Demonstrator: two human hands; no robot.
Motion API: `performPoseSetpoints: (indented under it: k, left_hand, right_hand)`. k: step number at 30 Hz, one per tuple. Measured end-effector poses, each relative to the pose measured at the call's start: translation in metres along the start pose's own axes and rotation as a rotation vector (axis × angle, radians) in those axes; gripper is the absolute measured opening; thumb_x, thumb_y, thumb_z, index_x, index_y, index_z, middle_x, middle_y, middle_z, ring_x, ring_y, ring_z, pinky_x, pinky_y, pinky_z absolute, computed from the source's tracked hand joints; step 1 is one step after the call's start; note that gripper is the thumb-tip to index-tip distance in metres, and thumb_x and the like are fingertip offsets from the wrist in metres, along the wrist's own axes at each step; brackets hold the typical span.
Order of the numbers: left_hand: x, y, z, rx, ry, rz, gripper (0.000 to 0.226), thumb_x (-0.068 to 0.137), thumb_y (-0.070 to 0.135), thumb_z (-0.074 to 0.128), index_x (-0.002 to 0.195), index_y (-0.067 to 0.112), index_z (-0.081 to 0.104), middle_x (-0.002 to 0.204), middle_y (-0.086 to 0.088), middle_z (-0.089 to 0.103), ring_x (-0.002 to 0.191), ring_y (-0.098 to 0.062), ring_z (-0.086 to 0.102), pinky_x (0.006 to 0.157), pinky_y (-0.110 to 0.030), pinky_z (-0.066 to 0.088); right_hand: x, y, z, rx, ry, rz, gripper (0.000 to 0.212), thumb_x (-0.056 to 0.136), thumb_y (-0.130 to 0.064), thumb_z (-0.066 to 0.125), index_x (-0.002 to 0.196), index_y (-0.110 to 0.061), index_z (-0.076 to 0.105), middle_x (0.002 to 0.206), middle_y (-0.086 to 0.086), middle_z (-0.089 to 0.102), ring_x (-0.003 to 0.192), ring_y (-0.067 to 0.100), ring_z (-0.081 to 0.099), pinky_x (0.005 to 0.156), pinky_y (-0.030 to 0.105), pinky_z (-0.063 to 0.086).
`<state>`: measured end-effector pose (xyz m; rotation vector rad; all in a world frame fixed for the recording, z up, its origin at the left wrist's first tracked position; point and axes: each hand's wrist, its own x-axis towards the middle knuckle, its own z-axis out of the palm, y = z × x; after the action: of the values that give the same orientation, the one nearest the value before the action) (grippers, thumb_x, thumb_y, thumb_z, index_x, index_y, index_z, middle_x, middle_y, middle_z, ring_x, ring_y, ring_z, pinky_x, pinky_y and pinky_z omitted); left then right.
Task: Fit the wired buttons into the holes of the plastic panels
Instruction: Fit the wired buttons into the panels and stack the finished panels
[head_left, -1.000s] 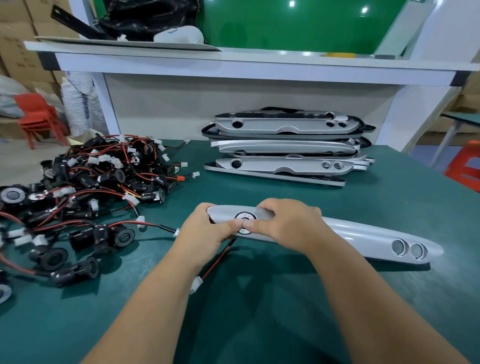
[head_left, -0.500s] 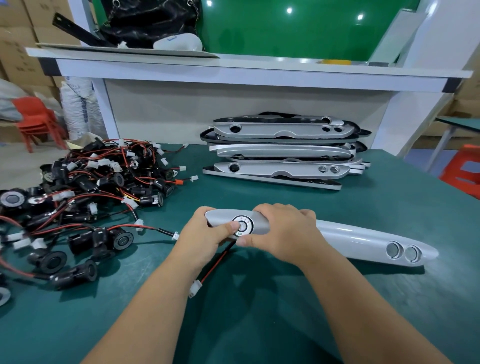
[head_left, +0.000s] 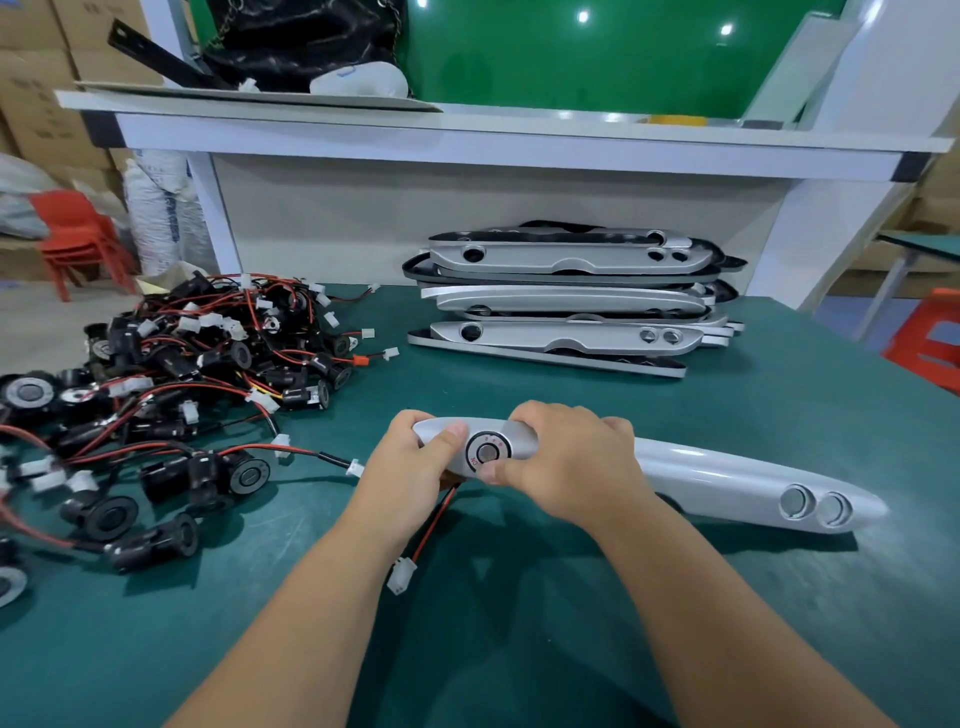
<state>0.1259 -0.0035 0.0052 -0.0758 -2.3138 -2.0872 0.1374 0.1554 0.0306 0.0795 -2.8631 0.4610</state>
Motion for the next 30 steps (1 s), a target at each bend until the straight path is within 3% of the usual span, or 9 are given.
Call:
performPoseSetpoints:
  k: [3,6,10,14,19,22,26,28,30]
  left_hand:
    - [0.0,0.0,0.0,-0.032,-0.008,-0.02,0.045,0.067,0.053,0.059,0.094,0.017,0.054,0.101,-0.013,0.068,0.1,-0.035,0.063,0.093,-0.055,0.047]
    - [0.001,-0.003,0.002,-0.004,-0.021,-0.029,0.05,0.059,0.054,0.069,0.094,0.021,0.054,0.093,-0.005,0.069,0.094,-0.028,0.066,0.09,-0.05,0.051]
    - [0.004,-0.01,0.0,0.129,-0.016,-0.01,0.043,0.065,0.041,0.082,0.091,0.03,0.051,0.071,0.014,0.067,0.064,-0.002,0.062,0.064,-0.019,0.05]
    - [0.006,-0.009,-0.005,0.248,0.015,0.039,0.033,0.075,0.038,0.078,0.089,0.03,0.049,0.071,0.012,0.062,0.059,0.001,0.055,0.048,-0.008,0.036]
    - [0.003,-0.005,-0.001,0.301,0.05,0.062,0.033,0.077,0.038,0.076,0.09,0.029,0.047,0.073,0.008,0.06,0.056,0.002,0.053,0.046,-0.007,0.035]
    - [-0.002,-0.003,0.003,0.292,0.064,0.084,0.032,0.079,0.034,0.075,0.095,0.029,0.047,0.073,0.005,0.06,0.049,0.01,0.052,0.046,-0.004,0.036]
    - [-0.018,0.004,0.005,0.24,0.088,0.112,0.03,0.081,0.026,0.074,0.097,0.028,0.048,0.075,0.001,0.059,0.05,0.008,0.053,0.046,-0.003,0.037]
    - [-0.029,0.011,0.006,0.206,0.079,0.124,0.028,0.083,0.028,0.072,0.095,0.032,0.047,0.082,-0.003,0.063,0.065,-0.003,0.063,0.063,-0.011,0.048]
    - [-0.041,0.025,0.012,0.181,0.034,0.146,0.026,0.084,0.039,0.069,0.097,0.037,0.046,0.089,-0.006,0.067,0.084,-0.027,0.068,0.088,-0.039,0.053]
  right_hand:
    - [-0.004,0.004,0.003,-0.042,0.015,-0.032,0.044,0.072,-0.073,0.053,0.096,-0.036,0.048,0.085,-0.015,0.05,0.089,0.012,0.043,0.078,0.033,0.02]
    - [-0.012,0.016,0.003,-0.091,-0.005,-0.07,0.07,0.065,-0.083,0.048,0.122,-0.042,0.043,0.109,-0.018,0.049,0.11,0.011,0.041,0.099,0.036,0.018]
    - [-0.025,0.052,-0.001,-0.163,-0.039,-0.035,0.097,0.054,-0.089,0.046,0.138,-0.051,0.018,0.137,-0.019,0.037,0.13,0.013,0.027,0.111,0.051,0.005]
    - [-0.046,0.123,-0.019,-0.228,0.003,0.155,0.103,0.046,-0.095,0.036,0.138,-0.052,0.02,0.139,-0.016,0.039,0.131,0.015,0.03,0.111,0.051,0.012]
    - [-0.073,0.196,-0.037,-0.175,0.063,0.376,0.103,0.038,-0.095,0.036,0.128,-0.044,0.043,0.13,-0.01,0.049,0.127,0.021,0.036,0.105,0.053,0.026]
    - [-0.076,0.205,-0.034,-0.102,0.145,0.338,0.101,0.036,-0.091,0.046,0.12,-0.034,0.052,0.121,-0.004,0.057,0.118,0.027,0.042,0.098,0.046,0.038]
    - [-0.081,0.197,-0.04,-0.045,0.267,0.323,0.094,0.039,-0.079,0.065,0.117,-0.026,0.056,0.114,0.0,0.06,0.111,0.027,0.043,0.094,0.041,0.039]
    - [-0.094,0.193,-0.048,-0.044,0.385,0.305,0.093,0.041,-0.075,0.066,0.116,-0.021,0.059,0.111,0.0,0.062,0.109,0.028,0.044,0.094,0.042,0.039]
    - [-0.114,0.193,-0.063,-0.042,0.491,0.287,0.091,0.043,-0.071,0.065,0.116,-0.018,0.06,0.112,0.001,0.063,0.108,0.03,0.046,0.095,0.042,0.038]
